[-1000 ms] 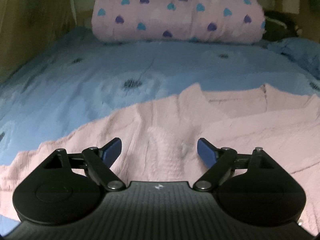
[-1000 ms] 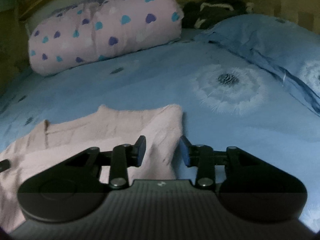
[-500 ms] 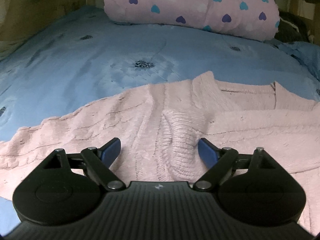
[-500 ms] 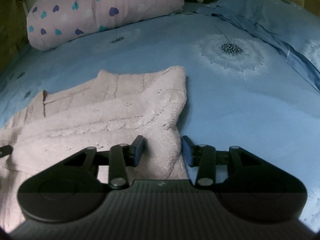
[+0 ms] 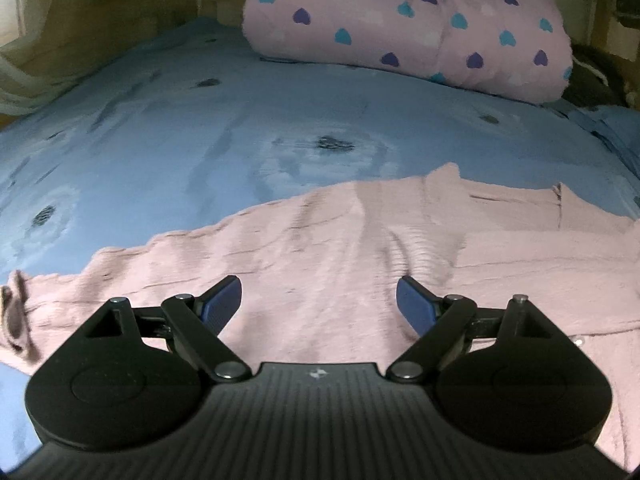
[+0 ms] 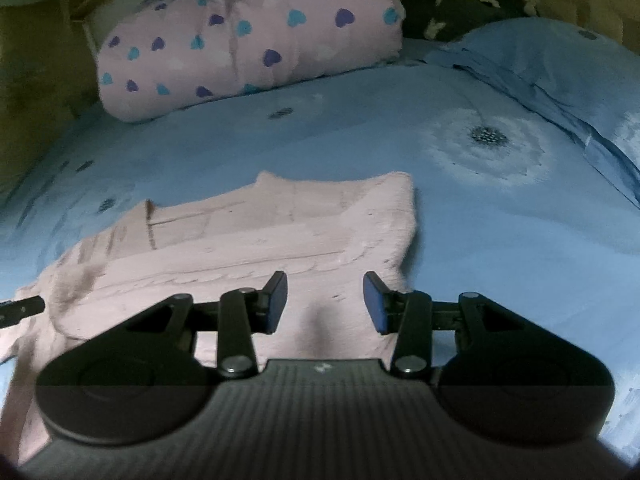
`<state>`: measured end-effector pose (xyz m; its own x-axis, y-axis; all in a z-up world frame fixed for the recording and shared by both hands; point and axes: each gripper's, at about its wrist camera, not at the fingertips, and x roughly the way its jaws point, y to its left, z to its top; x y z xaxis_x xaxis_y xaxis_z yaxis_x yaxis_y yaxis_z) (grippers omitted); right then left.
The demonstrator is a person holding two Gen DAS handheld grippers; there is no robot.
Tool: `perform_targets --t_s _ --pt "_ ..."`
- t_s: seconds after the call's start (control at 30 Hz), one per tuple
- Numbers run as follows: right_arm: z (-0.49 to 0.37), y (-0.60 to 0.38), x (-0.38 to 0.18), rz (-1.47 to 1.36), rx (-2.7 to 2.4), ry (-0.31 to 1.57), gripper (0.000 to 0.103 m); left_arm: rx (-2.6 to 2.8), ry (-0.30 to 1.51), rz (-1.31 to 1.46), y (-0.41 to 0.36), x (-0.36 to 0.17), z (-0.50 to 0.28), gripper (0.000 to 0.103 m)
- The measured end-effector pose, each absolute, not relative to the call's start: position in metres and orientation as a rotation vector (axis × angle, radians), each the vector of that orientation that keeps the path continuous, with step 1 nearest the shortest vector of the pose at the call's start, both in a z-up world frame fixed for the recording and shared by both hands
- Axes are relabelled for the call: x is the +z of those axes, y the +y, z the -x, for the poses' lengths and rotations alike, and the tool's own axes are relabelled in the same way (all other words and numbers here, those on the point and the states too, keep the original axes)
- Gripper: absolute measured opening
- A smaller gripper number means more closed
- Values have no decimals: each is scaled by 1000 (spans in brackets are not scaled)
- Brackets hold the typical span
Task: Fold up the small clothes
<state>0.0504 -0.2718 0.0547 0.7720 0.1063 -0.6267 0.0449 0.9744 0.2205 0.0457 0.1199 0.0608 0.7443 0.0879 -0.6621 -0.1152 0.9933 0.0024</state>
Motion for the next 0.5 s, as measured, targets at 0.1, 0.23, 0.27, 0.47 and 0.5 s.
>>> perform_targets --t_s 0.1,0.23,0.27,0.47,0.5 --pt "-45 -263 56 -240 50 685 46 131 719 50 135 63 -42 88" --pt "-34 -249 56 -245 62 675 50 164 721 79 158 64 -36 88" --pt "-30 -244 56 -244 65 676 50 169 722 89 163 65 -35 88" --pt "-3 -214 55 -196 100 688 50 211 732 127 196 64 -21 88" --pt "1 -209 55 -188 103 686 50 219 737 128 201 62 -18 88"
